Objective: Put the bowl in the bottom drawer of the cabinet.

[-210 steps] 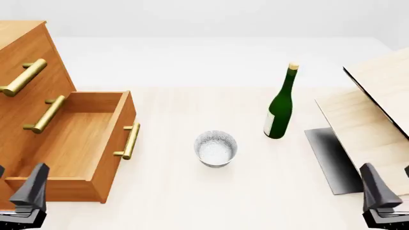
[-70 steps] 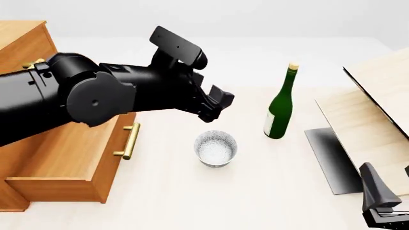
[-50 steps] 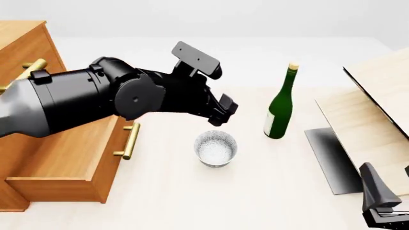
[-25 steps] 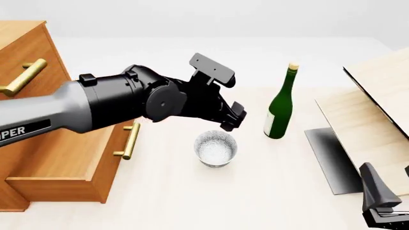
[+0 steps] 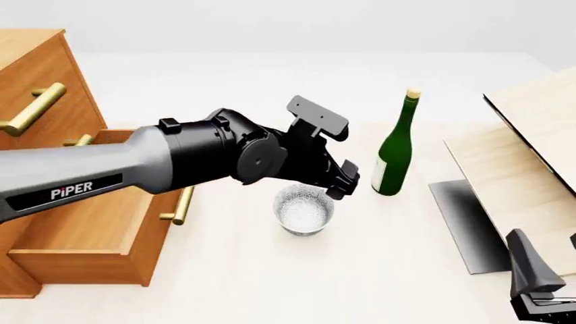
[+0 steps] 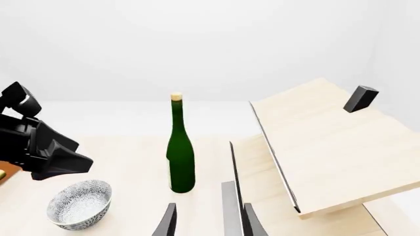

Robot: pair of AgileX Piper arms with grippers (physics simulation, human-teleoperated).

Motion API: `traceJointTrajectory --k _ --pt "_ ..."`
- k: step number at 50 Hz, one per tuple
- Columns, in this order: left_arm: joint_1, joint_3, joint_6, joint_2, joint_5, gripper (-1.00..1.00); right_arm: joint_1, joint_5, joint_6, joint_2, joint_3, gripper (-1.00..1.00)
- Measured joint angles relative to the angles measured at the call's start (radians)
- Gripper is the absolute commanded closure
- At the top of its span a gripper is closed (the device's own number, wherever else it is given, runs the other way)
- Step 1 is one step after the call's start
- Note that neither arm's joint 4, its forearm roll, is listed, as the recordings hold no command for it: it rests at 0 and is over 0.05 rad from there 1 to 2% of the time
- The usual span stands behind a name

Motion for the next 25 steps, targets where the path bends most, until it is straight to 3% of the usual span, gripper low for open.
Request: traceJointTrajectory --k 25 --pt "-0.035 -0.018 -0.044 0.065 0.025 -1.0 0.0 0.0 0.0 0.0 0.0 -1.0"
